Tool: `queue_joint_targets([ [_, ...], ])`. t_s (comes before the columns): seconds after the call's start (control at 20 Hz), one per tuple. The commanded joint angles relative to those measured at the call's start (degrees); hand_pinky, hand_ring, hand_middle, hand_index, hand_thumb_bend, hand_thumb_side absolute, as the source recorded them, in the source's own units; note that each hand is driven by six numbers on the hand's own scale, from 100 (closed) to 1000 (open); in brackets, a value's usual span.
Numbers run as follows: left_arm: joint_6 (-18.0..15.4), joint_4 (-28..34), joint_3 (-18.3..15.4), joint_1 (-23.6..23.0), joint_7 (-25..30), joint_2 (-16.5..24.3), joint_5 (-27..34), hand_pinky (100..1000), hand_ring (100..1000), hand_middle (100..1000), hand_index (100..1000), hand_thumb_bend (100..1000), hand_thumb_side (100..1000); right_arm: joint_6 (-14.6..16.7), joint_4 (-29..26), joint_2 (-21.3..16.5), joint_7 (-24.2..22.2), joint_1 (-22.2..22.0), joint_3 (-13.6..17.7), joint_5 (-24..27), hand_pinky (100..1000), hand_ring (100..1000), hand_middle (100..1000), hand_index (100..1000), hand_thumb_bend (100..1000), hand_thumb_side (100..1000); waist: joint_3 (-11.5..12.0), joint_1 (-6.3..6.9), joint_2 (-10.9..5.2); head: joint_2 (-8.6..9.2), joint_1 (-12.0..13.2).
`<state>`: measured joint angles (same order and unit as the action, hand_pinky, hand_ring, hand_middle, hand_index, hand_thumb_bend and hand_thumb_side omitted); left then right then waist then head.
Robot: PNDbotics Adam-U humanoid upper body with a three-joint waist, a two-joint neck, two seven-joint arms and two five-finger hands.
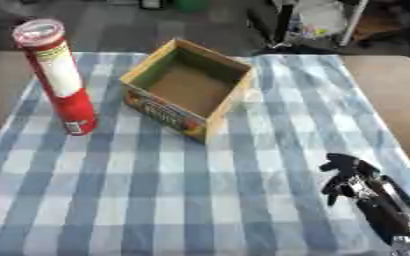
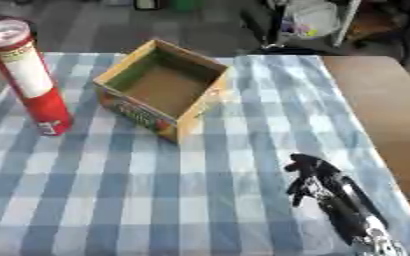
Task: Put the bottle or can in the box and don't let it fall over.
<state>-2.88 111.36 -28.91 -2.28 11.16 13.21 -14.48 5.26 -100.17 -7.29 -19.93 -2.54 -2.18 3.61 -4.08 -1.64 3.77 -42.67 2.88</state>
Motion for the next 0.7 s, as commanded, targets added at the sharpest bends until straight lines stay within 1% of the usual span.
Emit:
queue_joint_targets([
  [0.05, -0.3, 1.8, -0.5, -0.1, -1.1, 2.9, 0.6, 493, 532, 550, 741, 100, 660, 0.2, -1.2, -0.6, -0.1, 0.5, 0.2, 0.2, 369, 494, 662, 811, 100, 607, -0.1, 0.17, -0.71, 0.62, -0.1],
  [0.25, -0.8, 2.7, -0.5, -0.8, -2.9, 5.6, 2.0, 498, 541, 560, 743, 100, 647, 0.2, -1.2, -0.7, -0.1, 0.5, 0.2, 0.2, 369, 494, 662, 811, 100, 607, -0.2, 0.24, -0.68, 0.83, -0.2],
  [0.45, -3.2, 2.8, 0.5, -2.1, -4.1, 11.5, 4.0, 521, 568, 586, 755, 100, 624, 0.1, -1.2, -0.9, -0.2, 0.6, 0.1, 0.2, 369, 494, 662, 811, 100, 607, -0.5, 0.42, -0.63, 1.22, -0.4],
  [0.5, -4.3, 2.6, 0.8, -2.4, -4.6, 14.3, 4.8, 524, 570, 589, 757, 100, 619, 0.1, -1.2, -0.9, -0.2, 0.6, 0.1, 0.2, 369, 494, 662, 811, 100, 607, -0.6, 0.51, -0.65, 1.38, -0.4],
  [0.6, -7.5, 1.3, 1.8, -3.1, -5.3, 20.6, 6.6, 544, 593, 613, 773, 100, 615, 0.1, -1.2, -1.1, -0.2, 0.7, 0.1, 0.3, 369, 494, 662, 811, 100, 607, -0.8, 0.69, -0.65, 1.82, -0.8],
  [0.65, -9.1, 0.1, 2.4, -3.4, -5.3, 23.7, 7.4, 573, 622, 647, 793, 100, 622, 0.1, -1.2, -1.2, -0.2, 0.7, 0.0, 0.3, 369, 494, 662, 811, 100, 607, -0.9, 0.81, -0.68, 1.95, -0.9],
  [0.7, -11.1, -1.5, 3.2, -3.5, -4.7, 27.7, 8.0, 581, 630, 657, 799, 100, 626, 0.1, -1.1, -1.3, -0.3, 0.7, 0.0, 0.3, 369, 494, 662, 811, 100, 607, -1.0, 0.93, -0.74, 2.06, -1.0],
])
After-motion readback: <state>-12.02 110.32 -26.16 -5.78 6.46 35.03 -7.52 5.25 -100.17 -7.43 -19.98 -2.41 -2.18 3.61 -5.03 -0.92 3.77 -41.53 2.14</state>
